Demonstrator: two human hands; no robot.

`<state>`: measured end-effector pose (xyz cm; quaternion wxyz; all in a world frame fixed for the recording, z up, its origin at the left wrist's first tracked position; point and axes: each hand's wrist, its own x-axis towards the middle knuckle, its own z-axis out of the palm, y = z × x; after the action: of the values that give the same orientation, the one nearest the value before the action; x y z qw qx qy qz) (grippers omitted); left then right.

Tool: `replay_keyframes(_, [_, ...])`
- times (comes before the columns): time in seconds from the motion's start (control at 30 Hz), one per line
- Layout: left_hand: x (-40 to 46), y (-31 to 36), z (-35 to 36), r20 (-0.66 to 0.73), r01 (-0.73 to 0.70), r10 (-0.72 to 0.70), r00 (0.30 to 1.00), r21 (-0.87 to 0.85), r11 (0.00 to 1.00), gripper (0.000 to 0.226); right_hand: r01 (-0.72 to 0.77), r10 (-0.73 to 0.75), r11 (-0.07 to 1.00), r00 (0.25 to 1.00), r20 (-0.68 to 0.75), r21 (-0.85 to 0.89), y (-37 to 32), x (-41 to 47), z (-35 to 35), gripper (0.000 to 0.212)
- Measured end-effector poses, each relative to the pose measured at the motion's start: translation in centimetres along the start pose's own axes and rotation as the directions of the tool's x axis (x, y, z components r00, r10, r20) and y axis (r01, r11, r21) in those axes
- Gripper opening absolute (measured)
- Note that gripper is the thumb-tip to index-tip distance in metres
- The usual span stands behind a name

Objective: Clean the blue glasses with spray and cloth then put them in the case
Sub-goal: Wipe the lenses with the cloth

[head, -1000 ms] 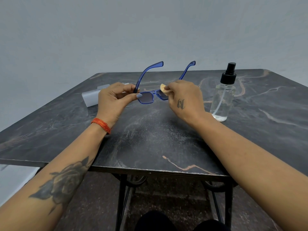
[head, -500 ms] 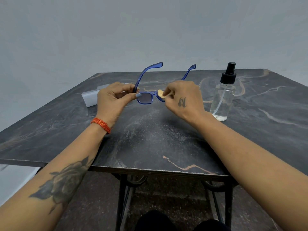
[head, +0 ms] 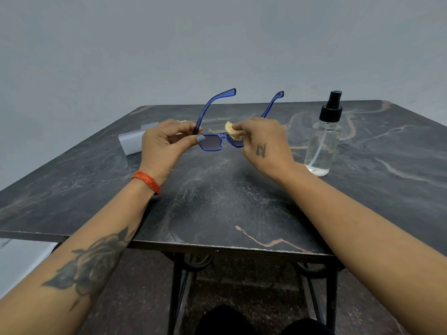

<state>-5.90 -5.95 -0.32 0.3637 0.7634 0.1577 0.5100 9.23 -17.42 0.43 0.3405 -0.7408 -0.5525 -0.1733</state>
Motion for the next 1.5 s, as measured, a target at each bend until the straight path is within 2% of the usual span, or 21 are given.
replay_keyframes(0.13, [0.0, 0.1, 0.0, -0.009, -0.007, 0.007, 1.000, 0.020, 1.000, 0.026, -0.028, 0.028, 0.997, 1.000, 0.001, 0.075, -0.3, -0.2, -0.2, 0.030])
replay_keyframes(0.33, [0.0, 0.0, 0.0, -0.015, -0.016, 0.017, 1.000, 0.035, 0.999, 0.026, -0.105, 0.105, 0.994, 0.994, -0.006, 0.013, -0.6, -0.2, -0.7, 0.025])
replay_keyframes(0.5, [0.0, 0.1, 0.0, -0.002, -0.011, 0.011, 1.000, 0.028, 1.000, 0.026, -0.062, 0.060, 0.993, 0.998, -0.025, -0.104, 0.1, 0.0, -0.2, 0.023])
replay_keyframes(0.63, [0.0, 0.2, 0.0, 0.004, -0.015, 0.015, 1.000, 0.023, 1.000, 0.026, -0.019, 0.016, 0.991, 1.000, -0.024, -0.130, 0.6, 0.2, 0.3, 0.023])
replay_keyframes(0.87, [0.1, -0.1, -0.1, -0.011, -0.020, 0.020, 1.000, 0.049, 0.999, 0.024, 0.008, -0.008, 0.998, 1.000, 0.006, 0.056, 0.1, 0.1, 0.2, 0.030])
replay_keyframes(1.1, [0.0, 0.1, 0.0, -0.016, -0.026, 0.027, 0.999, 0.063, 0.998, 0.024, -0.097, 0.095, 0.988, 0.995, 0.019, 0.124, -0.3, 0.0, -0.3, 0.026])
replay_keyframes(1.23, [-0.1, 0.2, 0.0, -0.009, -0.019, 0.020, 1.000, 0.059, 0.998, 0.025, -0.133, 0.133, 0.990, 0.991, 0.009, 0.049, -0.4, -0.1, -0.5, 0.026])
replay_keyframes(1.4, [-0.1, 0.4, 0.0, 0.000, -0.003, 0.003, 1.000, 0.049, 0.999, 0.025, -0.038, 0.041, 0.990, 0.999, 0.015, -0.139, -0.1, 0.0, -0.4, 0.022])
replay_keyframes(1.5, [-0.2, 0.5, 0.0, -0.003, 0.002, -0.002, 1.000, 0.037, 0.999, 0.026, 0.004, -0.003, 0.988, 1.000, 0.004, -0.156, 0.4, 0.1, -0.1, 0.023])
